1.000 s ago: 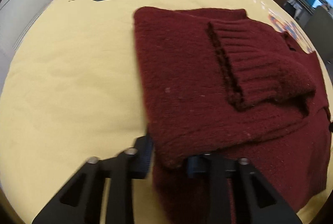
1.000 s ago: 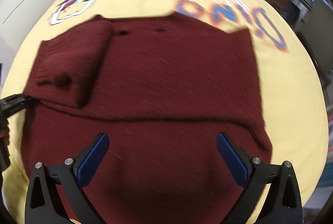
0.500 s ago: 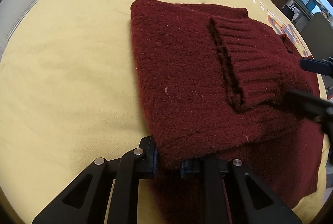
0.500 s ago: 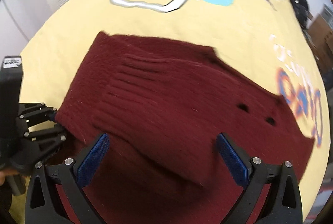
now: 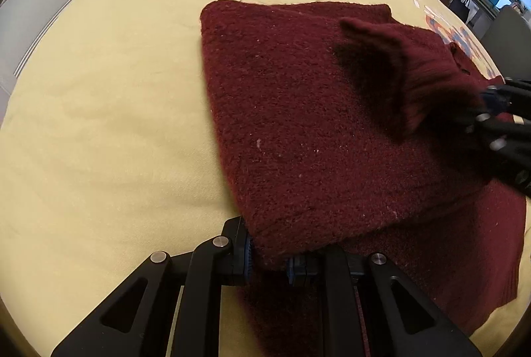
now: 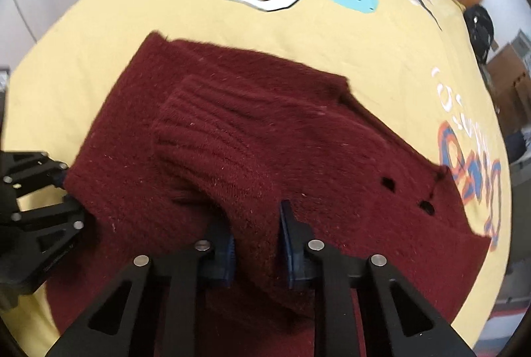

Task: Fold small clothes
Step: 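Grasp the sweater hem with the left gripper while the right gripper grasps the opposite side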

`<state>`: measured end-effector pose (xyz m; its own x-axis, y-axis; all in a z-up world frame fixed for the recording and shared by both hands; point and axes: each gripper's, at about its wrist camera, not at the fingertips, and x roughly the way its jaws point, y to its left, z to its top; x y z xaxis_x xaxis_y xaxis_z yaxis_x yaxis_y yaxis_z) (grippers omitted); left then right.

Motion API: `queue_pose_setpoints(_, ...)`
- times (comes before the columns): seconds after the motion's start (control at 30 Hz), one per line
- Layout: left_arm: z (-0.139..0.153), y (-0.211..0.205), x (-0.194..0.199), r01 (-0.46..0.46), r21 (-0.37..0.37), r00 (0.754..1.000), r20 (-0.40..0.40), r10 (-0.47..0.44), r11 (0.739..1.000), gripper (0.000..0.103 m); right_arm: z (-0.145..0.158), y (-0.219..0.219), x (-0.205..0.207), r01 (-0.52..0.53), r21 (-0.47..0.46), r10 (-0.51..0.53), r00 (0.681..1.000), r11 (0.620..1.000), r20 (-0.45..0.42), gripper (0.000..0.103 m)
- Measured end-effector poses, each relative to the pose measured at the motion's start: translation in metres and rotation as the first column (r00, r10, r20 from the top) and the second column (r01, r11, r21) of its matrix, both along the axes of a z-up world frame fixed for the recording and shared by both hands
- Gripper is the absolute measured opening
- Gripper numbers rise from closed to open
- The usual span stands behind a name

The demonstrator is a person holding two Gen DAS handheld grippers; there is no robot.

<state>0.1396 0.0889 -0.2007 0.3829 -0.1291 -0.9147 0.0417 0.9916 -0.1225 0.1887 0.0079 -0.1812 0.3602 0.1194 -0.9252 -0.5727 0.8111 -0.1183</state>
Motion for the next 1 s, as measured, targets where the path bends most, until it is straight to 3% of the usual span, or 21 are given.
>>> queue_pose_setpoints(0.13,0.001,0.002,0.001,-0.006,-0.015,1.000,-0.006,0.006,1.000,0.013,0.022,-0.037,0.002,0.077,0.111,-0.077,0.997,0.991,-0.010,0.021)
queue_pose_setpoints(0.27,0.002,0.001,0.002,-0.004,-0.009,1.000,-0.009,0.004,1.000,0.013,0.036,-0.091,0.009,0.211,0.256,-0.199,0.977,0.943,-0.074,0.020)
queue_pose_setpoints(0.4,-0.001,-0.006,0.006,-0.002,-0.023,1.000,-0.006,0.002,1.000,0.013,0.039,-0.131,0.008,0.290,0.200,-0.288,0.957,0.936,-0.039,0.019)
queue_pose_setpoints(0.83,-0.005,-0.012,0.024,0.004,-0.012,1.000,-0.020,-0.004,1.000,0.013,-0.019,-0.212,0.009,0.464,0.149,-0.440,0.881,0.873,-0.172,0.015)
queue_pose_setpoints(0.93,-0.005,-0.014,0.023,0.005,-0.012,1.000,-0.020,-0.005,1.000,0.013,-0.018,-0.228,0.005,0.505,0.169,-0.477,0.860,0.846,-0.183,0.018)
queue_pose_setpoints(1.0,-0.005,-0.014,0.024,0.006,-0.013,1.000,-0.019,-0.006,1.000,0.013,-0.013,-0.239,0.003,0.530,0.164,-0.503,0.846,0.832,-0.180,0.029)
